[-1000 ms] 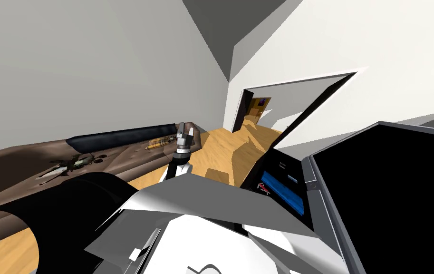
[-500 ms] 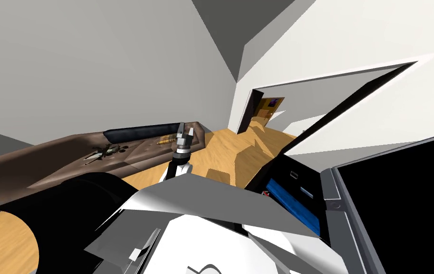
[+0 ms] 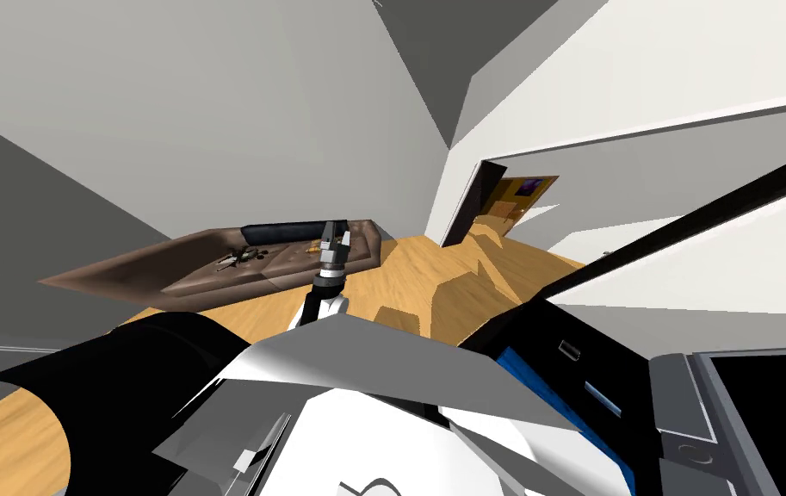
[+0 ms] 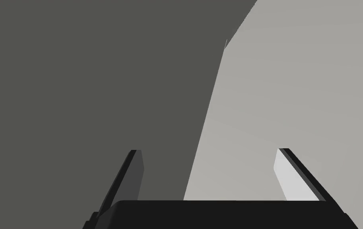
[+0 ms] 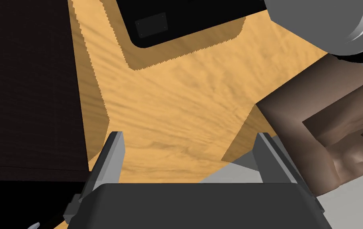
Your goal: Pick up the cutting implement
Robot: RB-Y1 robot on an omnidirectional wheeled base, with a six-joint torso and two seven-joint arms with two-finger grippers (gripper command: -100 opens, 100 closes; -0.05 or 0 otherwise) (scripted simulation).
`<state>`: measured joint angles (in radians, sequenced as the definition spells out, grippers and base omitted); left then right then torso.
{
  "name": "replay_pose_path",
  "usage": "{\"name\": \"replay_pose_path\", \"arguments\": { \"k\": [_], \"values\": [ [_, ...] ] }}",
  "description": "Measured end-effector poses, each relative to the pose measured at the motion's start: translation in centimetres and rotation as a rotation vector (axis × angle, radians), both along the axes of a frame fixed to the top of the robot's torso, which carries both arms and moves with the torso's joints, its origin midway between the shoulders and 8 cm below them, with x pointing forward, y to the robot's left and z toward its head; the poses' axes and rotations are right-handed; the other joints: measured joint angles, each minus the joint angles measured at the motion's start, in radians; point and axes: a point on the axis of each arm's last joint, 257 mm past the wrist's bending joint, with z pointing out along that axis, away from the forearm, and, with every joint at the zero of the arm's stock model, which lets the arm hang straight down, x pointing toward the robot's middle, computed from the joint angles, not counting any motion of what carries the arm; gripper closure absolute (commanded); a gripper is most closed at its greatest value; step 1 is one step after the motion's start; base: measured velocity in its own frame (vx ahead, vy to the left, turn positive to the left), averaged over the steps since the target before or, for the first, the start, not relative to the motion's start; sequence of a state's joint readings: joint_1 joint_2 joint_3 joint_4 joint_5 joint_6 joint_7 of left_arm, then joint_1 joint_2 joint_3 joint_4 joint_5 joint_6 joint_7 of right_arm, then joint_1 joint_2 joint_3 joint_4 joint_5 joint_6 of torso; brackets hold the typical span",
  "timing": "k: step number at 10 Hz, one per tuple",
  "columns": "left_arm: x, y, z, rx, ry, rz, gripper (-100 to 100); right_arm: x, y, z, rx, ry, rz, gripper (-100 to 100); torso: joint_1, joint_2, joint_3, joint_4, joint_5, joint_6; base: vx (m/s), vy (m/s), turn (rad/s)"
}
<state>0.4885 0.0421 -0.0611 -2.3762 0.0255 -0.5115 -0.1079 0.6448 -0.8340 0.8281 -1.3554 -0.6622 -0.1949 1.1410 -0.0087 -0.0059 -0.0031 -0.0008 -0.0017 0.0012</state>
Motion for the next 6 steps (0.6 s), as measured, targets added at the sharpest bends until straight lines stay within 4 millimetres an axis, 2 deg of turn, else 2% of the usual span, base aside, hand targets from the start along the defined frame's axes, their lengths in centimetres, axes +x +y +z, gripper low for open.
{"name": "replay_pose_path", "arguments": {
  "k": [3, 4, 5, 6],
  "values": [
    [0.0, 0.0, 0.0, 0.0, 0.0, 0.0, 0, -4.1, -3.0, -0.3, -0.063, 0.084, 0.066, -100, 0.0, 0.0, 0.0, 0.0, 0.0, 0.001, 0.011, -0.06, 0.285],
    [0.0, 0.0, 0.0, 0.0, 0.0, 0.0, 0, -6.1, -3.8, -0.6, -0.083, 0.116, 0.088, -100, 0.0, 0.0, 0.0, 0.0, 0.0, 0.001, 0.006, -0.052, 0.225],
    [0.0, 0.0, 0.0, 0.0, 0.0, 0.0, 0, -7.1, -4.3, -0.8, -0.099, 0.134, 0.106, -100, 0.001, 0.0, 0.0, 0.0, 0.0, 0.001, 0.008, -0.049, 0.475],
    [0.0, 0.0, 0.0, 0.0, 0.0, 0.0, 0, -8.1, -5.8, -0.8, -0.123, 0.165, 0.132, -100, 0.0, -0.001, 0.0, 0.0, 0.0, 0.0, 0.011, -0.056, 0.167]
  ]
}}
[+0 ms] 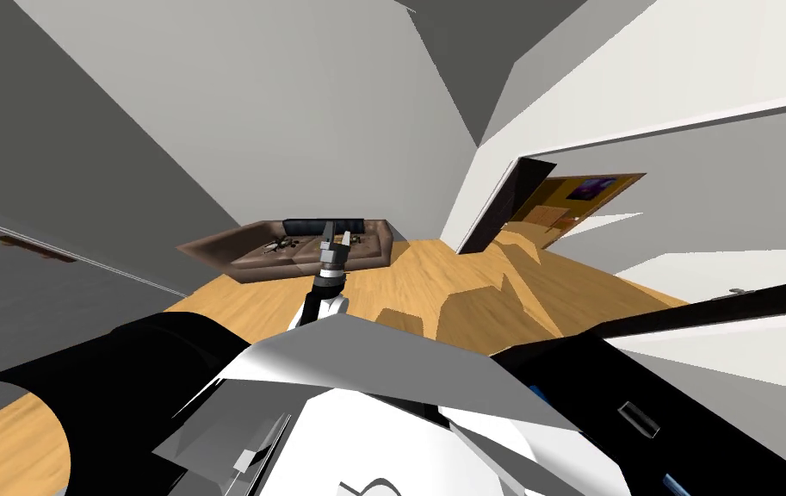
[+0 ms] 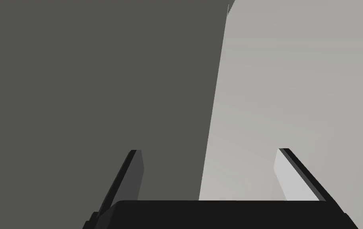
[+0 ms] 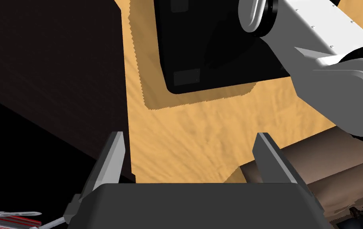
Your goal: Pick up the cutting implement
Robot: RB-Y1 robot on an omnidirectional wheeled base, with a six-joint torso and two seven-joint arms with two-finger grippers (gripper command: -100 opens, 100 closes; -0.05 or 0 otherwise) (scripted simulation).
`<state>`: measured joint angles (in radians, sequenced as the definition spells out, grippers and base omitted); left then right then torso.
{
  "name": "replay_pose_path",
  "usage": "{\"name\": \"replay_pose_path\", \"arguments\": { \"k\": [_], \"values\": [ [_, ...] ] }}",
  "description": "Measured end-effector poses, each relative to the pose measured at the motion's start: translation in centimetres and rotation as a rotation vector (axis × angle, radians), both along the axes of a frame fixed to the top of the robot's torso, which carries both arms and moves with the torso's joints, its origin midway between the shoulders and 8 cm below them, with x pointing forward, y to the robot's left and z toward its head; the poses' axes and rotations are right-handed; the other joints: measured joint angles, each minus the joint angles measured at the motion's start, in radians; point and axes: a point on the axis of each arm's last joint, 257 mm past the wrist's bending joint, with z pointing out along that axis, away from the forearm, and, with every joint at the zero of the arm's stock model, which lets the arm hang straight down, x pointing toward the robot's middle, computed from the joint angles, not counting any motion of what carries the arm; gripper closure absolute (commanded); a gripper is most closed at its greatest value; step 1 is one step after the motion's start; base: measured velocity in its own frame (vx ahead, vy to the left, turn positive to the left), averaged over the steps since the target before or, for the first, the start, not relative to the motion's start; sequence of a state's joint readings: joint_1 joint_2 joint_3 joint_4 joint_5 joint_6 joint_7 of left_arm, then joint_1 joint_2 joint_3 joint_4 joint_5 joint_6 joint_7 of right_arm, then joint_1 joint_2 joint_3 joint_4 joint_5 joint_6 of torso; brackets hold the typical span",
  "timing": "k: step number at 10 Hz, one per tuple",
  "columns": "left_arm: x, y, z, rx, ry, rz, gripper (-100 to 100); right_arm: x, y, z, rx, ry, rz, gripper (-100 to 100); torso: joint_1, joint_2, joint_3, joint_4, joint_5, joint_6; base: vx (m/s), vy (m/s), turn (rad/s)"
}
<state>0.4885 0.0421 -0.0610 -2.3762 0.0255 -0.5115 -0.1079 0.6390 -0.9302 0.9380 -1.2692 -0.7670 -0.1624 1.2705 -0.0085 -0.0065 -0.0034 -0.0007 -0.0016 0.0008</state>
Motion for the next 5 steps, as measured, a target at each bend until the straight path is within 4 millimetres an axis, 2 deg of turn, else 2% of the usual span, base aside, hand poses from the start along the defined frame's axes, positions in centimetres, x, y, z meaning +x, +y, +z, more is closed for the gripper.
{"name": "replay_pose_path", "arguments": {
  "k": [1, 2, 3, 5],
  "values": [
    [0.0, 0.0, 0.0, 0.0, 0.0, 0.0, 0, -1.2, -0.6, -0.1, -0.014, 0.02, 0.014, -100, 0.001, 0.0, 0.0, 0.0, 0.0, 0.002, 0.006, -0.052, 0.282],
    [0.0, 0.0, 0.0, 0.0, 0.0, 0.0, 0, -2.8, -1.7, 0.0, -0.035, 0.048, 0.036, -100, 0.0, 0.0, 0.0, 0.0, 0.0, 0.001, 0.01, -0.08, 0.427],
    [0.0, 0.0, 0.0, 0.0, 0.0, 0.0, 0, -4.5, -2.9, -0.1, -0.06, 0.08, 0.063, -100, -0.001, 0.0, 0.0, 0.0, 0.0, 0.001, 0.005, -0.077, 0.237],
    [0.0, 0.0, 0.0, 0.0, 0.0, 0.0, 0, -6.7, -5.0, 0.5, -0.094, 0.121, 0.103, -100, -0.001, -0.001, 0.0, 0.0, 0.0, 0.001, 0.007, -0.074, 0.355]
  ]
}}
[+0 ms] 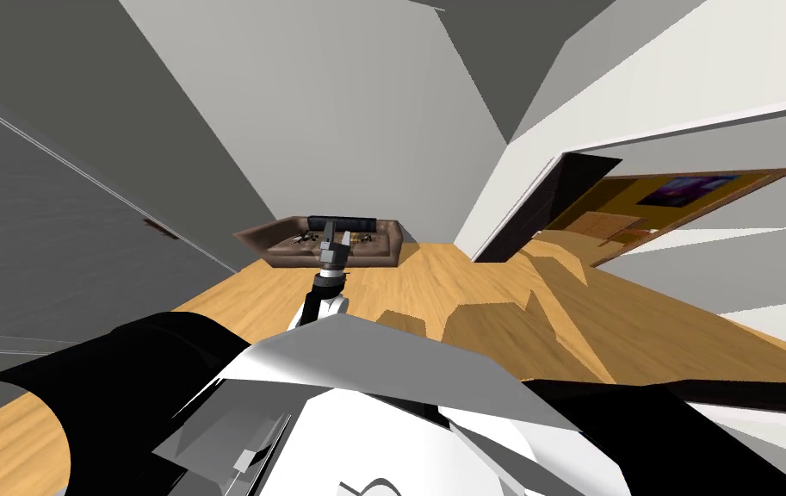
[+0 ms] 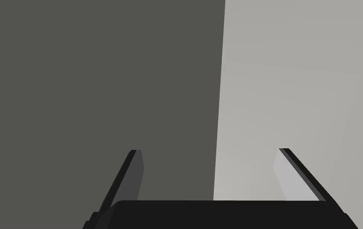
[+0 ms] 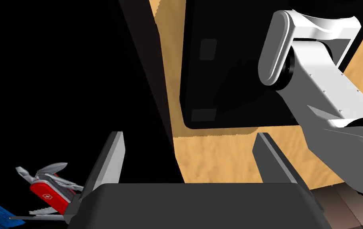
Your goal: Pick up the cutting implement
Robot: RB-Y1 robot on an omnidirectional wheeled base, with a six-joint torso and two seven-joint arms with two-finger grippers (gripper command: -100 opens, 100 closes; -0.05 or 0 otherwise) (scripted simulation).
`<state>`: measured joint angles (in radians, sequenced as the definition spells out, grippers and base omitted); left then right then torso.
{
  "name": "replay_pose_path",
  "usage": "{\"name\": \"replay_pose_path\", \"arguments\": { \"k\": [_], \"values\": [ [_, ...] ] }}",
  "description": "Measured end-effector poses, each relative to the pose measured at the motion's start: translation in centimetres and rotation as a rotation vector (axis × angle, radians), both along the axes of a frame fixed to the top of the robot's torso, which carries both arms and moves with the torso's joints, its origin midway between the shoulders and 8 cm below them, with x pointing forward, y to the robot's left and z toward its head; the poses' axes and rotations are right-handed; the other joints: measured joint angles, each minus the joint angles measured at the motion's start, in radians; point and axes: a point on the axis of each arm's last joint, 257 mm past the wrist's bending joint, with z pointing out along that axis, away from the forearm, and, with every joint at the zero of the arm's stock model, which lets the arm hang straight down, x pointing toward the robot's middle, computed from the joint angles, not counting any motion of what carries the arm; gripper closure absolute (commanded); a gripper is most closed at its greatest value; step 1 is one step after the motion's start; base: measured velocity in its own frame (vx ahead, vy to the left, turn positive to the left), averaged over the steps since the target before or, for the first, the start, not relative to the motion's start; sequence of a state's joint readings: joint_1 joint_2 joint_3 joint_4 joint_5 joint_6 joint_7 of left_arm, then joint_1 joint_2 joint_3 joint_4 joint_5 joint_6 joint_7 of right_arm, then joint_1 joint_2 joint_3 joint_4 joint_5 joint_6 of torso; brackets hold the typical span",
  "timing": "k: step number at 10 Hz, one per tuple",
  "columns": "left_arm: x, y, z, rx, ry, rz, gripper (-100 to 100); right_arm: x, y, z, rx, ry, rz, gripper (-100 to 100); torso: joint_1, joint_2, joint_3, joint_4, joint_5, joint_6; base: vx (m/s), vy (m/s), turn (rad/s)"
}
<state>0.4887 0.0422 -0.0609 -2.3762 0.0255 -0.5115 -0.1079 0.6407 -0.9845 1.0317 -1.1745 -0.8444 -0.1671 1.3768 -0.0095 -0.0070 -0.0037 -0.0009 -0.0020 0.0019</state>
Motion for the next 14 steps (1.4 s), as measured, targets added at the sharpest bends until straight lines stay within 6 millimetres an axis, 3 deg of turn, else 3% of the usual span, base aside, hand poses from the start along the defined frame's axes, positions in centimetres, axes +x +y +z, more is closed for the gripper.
{"name": "replay_pose_path", "arguments": {
  "k": [2, 4, 6, 7, 8, 14],
  "values": [
    [0.0, 0.0, 0.0, 0.0, 0.0, 0.0, 0, -2.5, -2.4, 0.3, -0.041, 0.048, 0.047, -100, -0.001, -0.001, 0.0, 0.0, 0.0, 0.0, 0.01, -0.101, 0.415],
    [0.0, 0.0, 0.0, 0.0, 0.0, 0.0, 0, -3.5, -4.1, 0.5, -0.07, 0.079, 0.085, -100, -0.002, -0.001, 0.0, 0.0, -0.001, 0.001, -0.002, -0.086, 0.339],
    [0.0, 0.0, 0.0, 0.0, 0.0, 0.0, 0, -3.6, -4.4, 0.0, -0.076, 0.089, 0.108, -100, 0.0, -0.002, -0.001, 0.0, -0.001, 0.0, 0.004, -0.062, 0.214],
    [0.0, 0.0, 0.0, 0.0, 0.0, 0.0, 0, -3.5, -4.4, 0.0, -0.077, 0.087, 0.11, 0, 0.002, -0.001, -0.001, 0.0, 0.0, 0.002, 0.001, -0.009, -0.011],
    [0.0, 0.0, 0.0, 0.0, 0.0, 0.0, 0, -3.5, -4.4, 0.0, -0.077, 0.087, 0.11, -100, 0.005, -0.001, -0.001, 0.0, 0.001, 0.002, -0.045, -0.005, -0.036],
    [0.0, 0.0, 0.0, 0.0, 0.0, 0.0, 0, 3.3, -4.5, -1.6, -0.083, 0.077, 0.133, -100, 0.006, 0.004, 0.002, 0.001, 0.001, 0.002, -0.11, -0.006, -0.047]
  ]
}}
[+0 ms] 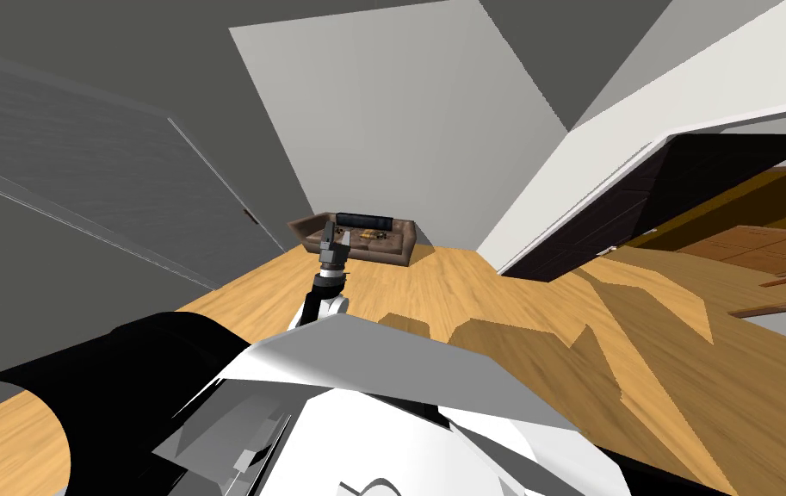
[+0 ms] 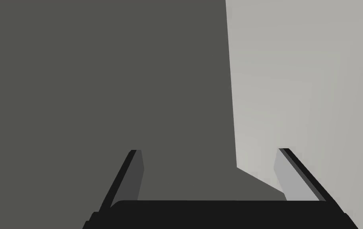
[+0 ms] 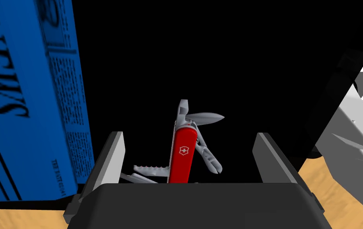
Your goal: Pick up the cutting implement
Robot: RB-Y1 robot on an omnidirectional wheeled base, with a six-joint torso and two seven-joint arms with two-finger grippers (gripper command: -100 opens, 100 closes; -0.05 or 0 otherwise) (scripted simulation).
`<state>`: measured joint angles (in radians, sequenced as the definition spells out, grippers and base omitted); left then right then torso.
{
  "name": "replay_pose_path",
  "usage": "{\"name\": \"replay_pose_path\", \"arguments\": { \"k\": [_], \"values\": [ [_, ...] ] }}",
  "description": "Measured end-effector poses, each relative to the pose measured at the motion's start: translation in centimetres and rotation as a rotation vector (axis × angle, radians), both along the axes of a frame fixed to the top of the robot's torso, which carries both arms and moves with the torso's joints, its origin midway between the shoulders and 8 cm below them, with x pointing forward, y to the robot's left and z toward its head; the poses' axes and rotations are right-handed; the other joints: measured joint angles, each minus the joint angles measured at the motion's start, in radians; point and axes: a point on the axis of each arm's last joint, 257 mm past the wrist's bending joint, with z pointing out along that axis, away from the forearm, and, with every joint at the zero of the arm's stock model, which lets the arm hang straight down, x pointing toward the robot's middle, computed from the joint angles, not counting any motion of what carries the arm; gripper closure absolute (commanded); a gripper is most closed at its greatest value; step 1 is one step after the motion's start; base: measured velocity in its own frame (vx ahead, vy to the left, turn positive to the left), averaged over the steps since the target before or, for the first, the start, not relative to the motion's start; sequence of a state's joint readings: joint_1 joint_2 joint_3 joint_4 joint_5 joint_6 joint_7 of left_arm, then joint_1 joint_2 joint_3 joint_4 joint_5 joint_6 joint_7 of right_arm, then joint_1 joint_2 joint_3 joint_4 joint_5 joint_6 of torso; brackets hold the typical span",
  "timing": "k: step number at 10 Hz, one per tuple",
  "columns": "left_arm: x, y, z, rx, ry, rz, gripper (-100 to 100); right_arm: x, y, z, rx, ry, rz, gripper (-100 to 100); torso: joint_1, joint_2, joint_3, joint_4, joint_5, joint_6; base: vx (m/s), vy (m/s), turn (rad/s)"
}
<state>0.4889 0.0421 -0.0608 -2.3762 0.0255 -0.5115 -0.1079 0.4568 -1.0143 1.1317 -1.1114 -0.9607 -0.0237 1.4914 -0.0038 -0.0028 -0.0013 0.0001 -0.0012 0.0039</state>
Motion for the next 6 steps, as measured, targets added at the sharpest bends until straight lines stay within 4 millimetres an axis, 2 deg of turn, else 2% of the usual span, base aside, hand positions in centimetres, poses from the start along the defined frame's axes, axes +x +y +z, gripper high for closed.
{"name": "replay_pose_path", "arguments": {
  "k": [2, 5, 6],
  "values": [
    [0.0, 0.0, 0.0, 0.0, 0.0, 0.0, 0, 3.1, 0.2, -0.4, 0.0, -0.005, 0.012, -100, 0.0, 0.002, 0.001, 0.0, 0.0, 0.0, -0.124, -0.006, -0.059],
    [0.0, 0.0, 0.0, 0.0, 0.0, 0.0, 0, 6.3, 0.2, -0.8, 0.0, -0.006, 0.024, -100, 0.001, 0.0, 0.0, 0.0, 0.0, 0.0, -0.077, -0.003, -0.022],
    [0.0, 0.0, 0.0, 0.0, 0.0, 0.0, 0, 6.8, 0.3, -0.8, -0.001, -0.005, 0.027, -100, 0.001, -0.001, -0.001, 0.0, 0.0, 0.0, -0.058, -0.005, -0.013]
  ]
}}
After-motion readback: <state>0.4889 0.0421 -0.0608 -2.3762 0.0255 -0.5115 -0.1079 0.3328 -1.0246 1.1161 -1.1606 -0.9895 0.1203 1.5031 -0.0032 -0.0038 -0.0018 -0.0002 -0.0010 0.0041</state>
